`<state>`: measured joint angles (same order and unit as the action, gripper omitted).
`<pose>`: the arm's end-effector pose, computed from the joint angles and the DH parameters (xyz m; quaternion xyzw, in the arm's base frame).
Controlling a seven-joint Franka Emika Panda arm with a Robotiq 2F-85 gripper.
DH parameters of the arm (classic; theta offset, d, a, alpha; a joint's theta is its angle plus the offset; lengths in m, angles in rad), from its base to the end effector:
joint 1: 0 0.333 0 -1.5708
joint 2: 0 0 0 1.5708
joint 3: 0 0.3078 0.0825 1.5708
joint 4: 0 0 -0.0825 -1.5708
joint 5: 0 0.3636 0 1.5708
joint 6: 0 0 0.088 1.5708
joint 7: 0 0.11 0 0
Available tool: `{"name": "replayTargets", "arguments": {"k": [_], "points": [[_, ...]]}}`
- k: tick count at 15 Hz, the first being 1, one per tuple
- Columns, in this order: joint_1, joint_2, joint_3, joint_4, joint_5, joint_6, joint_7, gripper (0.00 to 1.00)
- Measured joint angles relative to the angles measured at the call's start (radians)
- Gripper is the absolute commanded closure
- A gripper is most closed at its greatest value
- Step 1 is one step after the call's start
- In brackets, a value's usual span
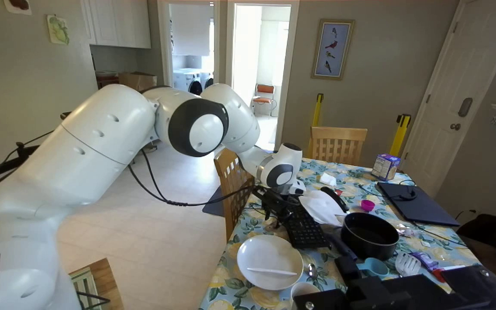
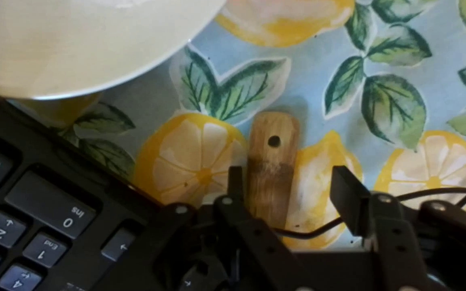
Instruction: Put the wooden spoon in the pot
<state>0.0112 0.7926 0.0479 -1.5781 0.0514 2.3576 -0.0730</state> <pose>0.6753 0.0364 0.1764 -0.9985 -0.0407 0.0061 0.0352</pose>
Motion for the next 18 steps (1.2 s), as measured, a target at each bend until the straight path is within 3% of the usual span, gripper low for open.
{"name": "replayTargets", "arguments": {"k": [2, 4, 5, 6, 9, 18], "points": [[-0.002, 0.003, 0.0, 0.0, 0.0, 0.0, -0.001, 0.38], [-0.005, 0.006, 0.0, 0.0, 0.0, 0.0, -0.002, 0.49], [-0.007, 0.007, 0.0, 0.0, 0.0, 0.0, -0.002, 0.56], [-0.008, 0.007, -0.001, 0.0, 0.0, 0.0, -0.003, 0.71], [-0.01, 0.008, -0.002, 0.0, 0.0, 0.0, -0.005, 0.94], [-0.01, 0.003, 0.001, 0.001, 0.008, -0.026, 0.016, 0.92]]}}
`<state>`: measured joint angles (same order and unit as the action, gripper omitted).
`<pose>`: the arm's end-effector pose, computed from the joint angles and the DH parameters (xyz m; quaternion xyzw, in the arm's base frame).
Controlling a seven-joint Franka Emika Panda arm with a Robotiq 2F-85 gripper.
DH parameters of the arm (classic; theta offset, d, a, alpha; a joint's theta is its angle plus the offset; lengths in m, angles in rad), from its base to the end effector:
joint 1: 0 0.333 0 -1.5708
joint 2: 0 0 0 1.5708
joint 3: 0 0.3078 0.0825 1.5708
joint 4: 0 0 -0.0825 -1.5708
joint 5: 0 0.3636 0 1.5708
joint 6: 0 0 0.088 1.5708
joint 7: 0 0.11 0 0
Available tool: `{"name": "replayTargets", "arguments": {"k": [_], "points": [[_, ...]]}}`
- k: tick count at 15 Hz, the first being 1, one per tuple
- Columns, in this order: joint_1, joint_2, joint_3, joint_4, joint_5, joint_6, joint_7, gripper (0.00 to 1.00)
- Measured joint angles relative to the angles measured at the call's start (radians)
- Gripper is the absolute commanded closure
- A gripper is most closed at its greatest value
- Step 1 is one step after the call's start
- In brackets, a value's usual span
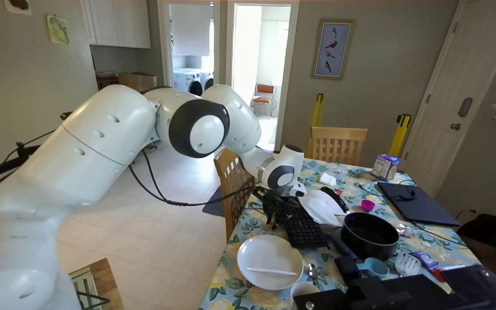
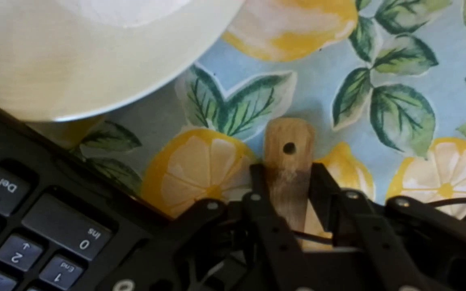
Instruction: Put the wooden spoon in the pot
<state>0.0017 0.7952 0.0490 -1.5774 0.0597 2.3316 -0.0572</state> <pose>0.6725 0.0310 0.1727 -0.9987 -0.0259 0.0201 0.0389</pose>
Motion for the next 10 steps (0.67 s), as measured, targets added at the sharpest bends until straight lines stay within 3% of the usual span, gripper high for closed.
{"name": "replayTargets", "arguments": {"k": [10], "points": [[0.004, -0.081, 0.004, -0.001, 0.058, -0.236, 0.135, 0.92]]}}
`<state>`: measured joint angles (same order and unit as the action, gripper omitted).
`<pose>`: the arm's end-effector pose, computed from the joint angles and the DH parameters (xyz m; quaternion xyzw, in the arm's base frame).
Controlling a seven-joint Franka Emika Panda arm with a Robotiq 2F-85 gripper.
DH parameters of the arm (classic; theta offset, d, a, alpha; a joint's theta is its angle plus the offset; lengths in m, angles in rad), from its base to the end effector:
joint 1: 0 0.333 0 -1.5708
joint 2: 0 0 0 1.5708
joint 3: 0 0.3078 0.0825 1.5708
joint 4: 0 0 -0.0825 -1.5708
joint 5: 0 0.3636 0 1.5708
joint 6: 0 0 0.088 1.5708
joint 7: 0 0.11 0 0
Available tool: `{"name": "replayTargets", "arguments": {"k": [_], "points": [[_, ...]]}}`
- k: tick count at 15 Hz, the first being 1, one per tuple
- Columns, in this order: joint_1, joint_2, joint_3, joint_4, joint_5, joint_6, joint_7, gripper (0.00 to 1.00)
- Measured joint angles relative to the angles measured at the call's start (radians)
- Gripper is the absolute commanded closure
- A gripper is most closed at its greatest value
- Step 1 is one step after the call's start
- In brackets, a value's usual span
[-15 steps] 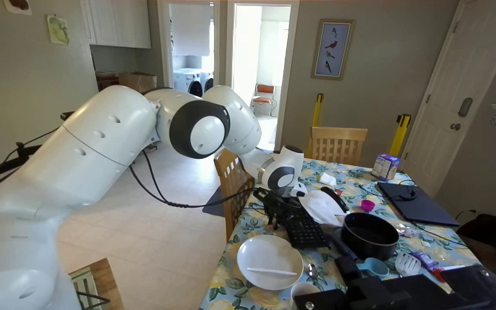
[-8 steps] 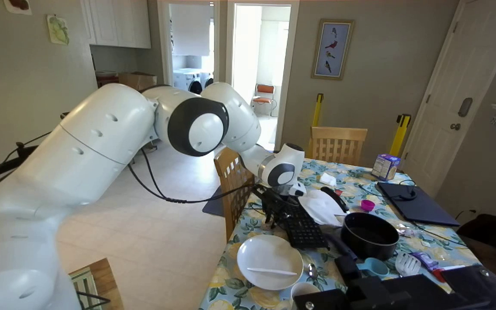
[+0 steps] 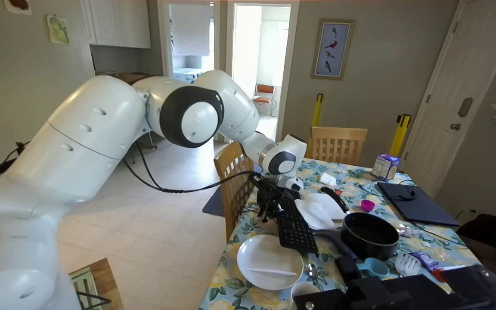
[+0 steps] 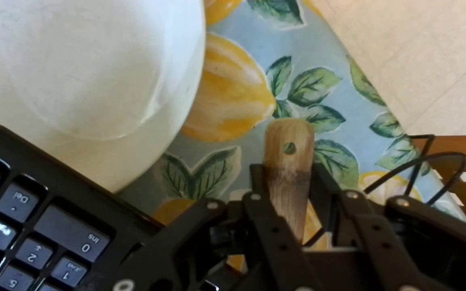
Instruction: Put the wooden spoon in the pot
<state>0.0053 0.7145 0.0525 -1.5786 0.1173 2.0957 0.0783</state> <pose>0.6553 0.0398 0.2088 -0.9918 0.0491 0.1024 0.0585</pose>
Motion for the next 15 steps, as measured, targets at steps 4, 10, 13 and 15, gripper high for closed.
{"name": "replayTargets", "arguments": {"k": [4, 10, 13, 15], "points": [[0.0, -0.026, 0.005, 0.001, 0.035, -0.117, 0.007, 0.92], [-0.001, -0.052, 0.008, 0.044, 0.071, -0.213, 0.033, 0.92], [-0.002, -0.052, 0.008, 0.091, 0.091, -0.265, 0.042, 0.92], [-0.005, -0.051, 0.006, 0.125, 0.106, -0.329, 0.056, 0.92]]}}
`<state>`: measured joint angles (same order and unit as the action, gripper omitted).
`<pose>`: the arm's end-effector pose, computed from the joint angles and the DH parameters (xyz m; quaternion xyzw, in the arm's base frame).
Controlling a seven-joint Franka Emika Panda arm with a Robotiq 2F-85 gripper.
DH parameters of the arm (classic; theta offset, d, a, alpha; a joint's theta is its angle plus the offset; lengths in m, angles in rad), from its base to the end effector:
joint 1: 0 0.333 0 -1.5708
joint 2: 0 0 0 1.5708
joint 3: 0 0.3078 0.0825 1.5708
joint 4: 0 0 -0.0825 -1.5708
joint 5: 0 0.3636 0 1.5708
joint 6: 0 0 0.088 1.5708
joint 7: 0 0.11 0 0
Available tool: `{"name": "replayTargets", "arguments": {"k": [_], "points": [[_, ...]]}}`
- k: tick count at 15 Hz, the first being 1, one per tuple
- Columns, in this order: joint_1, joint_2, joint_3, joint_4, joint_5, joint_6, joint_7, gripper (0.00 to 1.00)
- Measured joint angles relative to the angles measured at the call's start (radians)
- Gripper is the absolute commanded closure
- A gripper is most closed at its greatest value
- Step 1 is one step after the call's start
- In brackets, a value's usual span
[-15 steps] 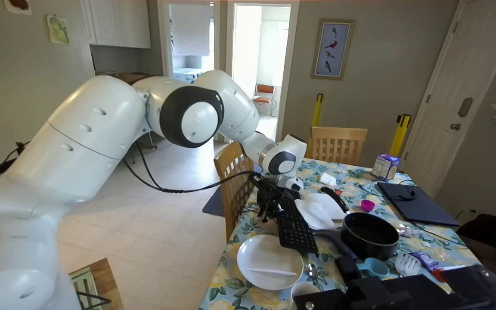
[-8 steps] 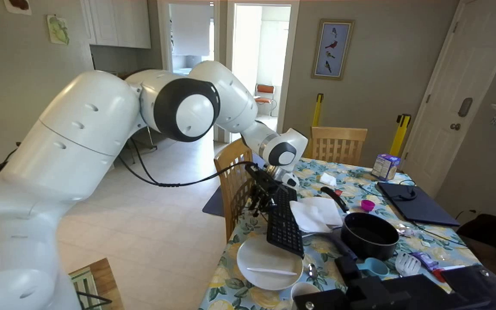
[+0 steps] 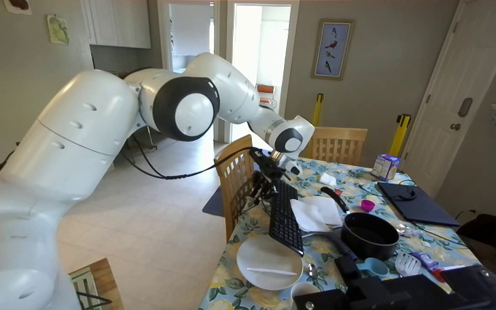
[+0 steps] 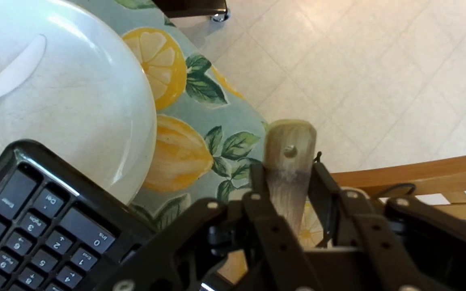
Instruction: Put the wooden spoon in the pot
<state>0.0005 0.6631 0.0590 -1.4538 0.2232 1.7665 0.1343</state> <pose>0.6524 0.0529 0.2762 -0.9740 0.0798 0.1838 0.1054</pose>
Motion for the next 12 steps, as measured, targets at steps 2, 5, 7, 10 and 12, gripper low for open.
{"name": "replayTargets", "arguments": {"k": [2, 5, 7, 10, 12], "points": [[-0.008, 0.005, -0.001, 0.031, 0.025, -0.077, 0.012, 0.92], [-0.026, 0.021, -0.004, 0.076, 0.065, -0.183, 0.022, 0.92], [-0.039, 0.041, -0.006, 0.11, 0.098, -0.247, 0.025, 0.92], [-0.056, 0.073, -0.006, 0.162, 0.144, -0.324, 0.032, 0.92], [-0.065, 0.092, -0.006, 0.194, 0.167, -0.364, 0.037, 0.92]]}}
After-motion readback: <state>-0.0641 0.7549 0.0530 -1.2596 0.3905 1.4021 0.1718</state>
